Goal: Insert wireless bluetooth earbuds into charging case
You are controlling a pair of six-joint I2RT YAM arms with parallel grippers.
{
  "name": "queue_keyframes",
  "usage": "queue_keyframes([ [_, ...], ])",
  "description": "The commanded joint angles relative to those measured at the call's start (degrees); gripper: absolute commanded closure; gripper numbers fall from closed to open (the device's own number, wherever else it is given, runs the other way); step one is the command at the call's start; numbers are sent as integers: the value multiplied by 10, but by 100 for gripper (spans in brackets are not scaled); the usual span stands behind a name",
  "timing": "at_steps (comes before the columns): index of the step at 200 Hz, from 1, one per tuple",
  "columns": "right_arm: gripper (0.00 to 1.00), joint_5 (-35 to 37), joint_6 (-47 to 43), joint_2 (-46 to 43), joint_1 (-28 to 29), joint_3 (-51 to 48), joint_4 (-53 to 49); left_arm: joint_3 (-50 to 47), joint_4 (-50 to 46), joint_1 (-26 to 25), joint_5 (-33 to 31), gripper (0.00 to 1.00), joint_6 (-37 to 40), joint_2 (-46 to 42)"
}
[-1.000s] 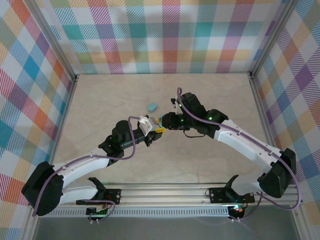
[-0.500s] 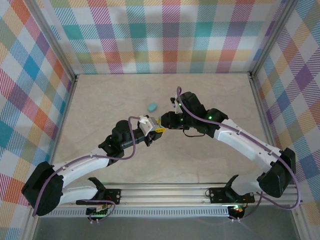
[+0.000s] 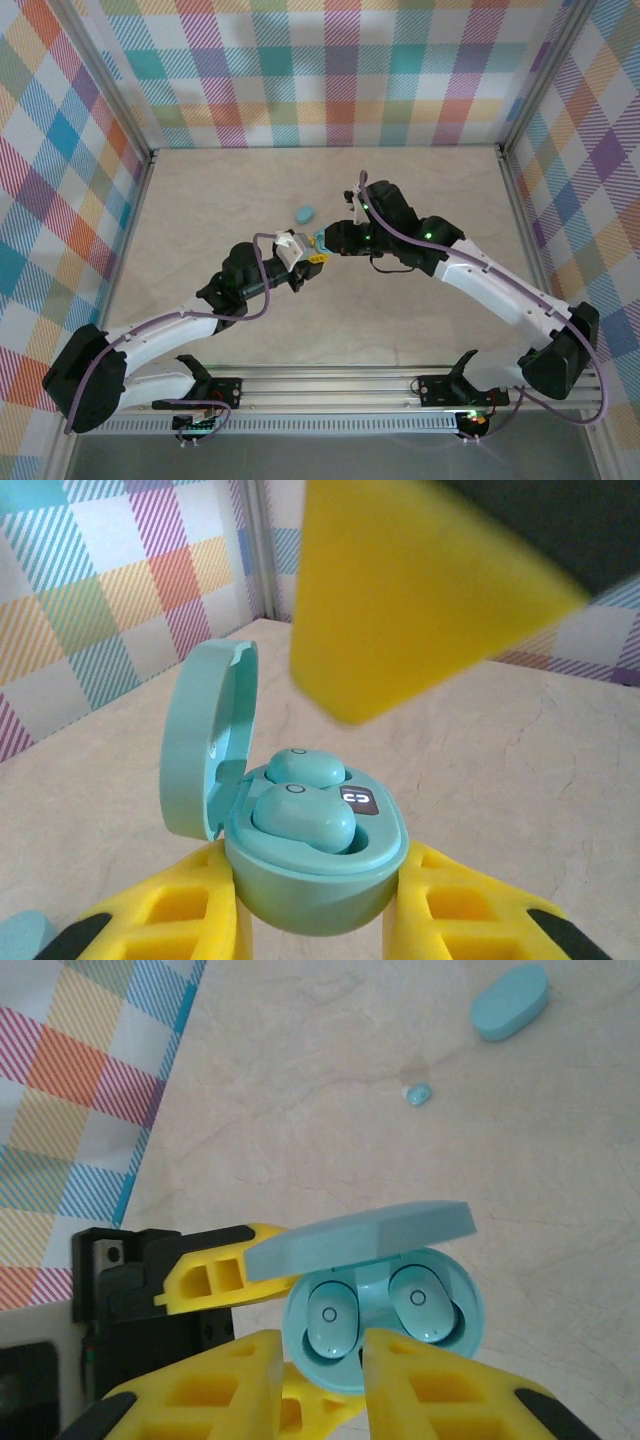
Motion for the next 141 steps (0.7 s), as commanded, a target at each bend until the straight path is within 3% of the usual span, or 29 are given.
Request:
queue_keyframes([
  [1, 72, 19, -20, -23, 5, 17, -6, -12, 34, 4, -15, 100, -34, -17],
  [43, 69, 51, -42, -24, 4, 34, -23, -17, 28, 15, -27, 100, -71, -31],
  [78, 64, 89, -84, -15, -16, 77, -57, -15, 3, 19, 2, 100, -79, -55],
  [141, 60, -51, -98, 42, -96, 142, -50, 24, -45, 18, 129, 100, -74, -76],
])
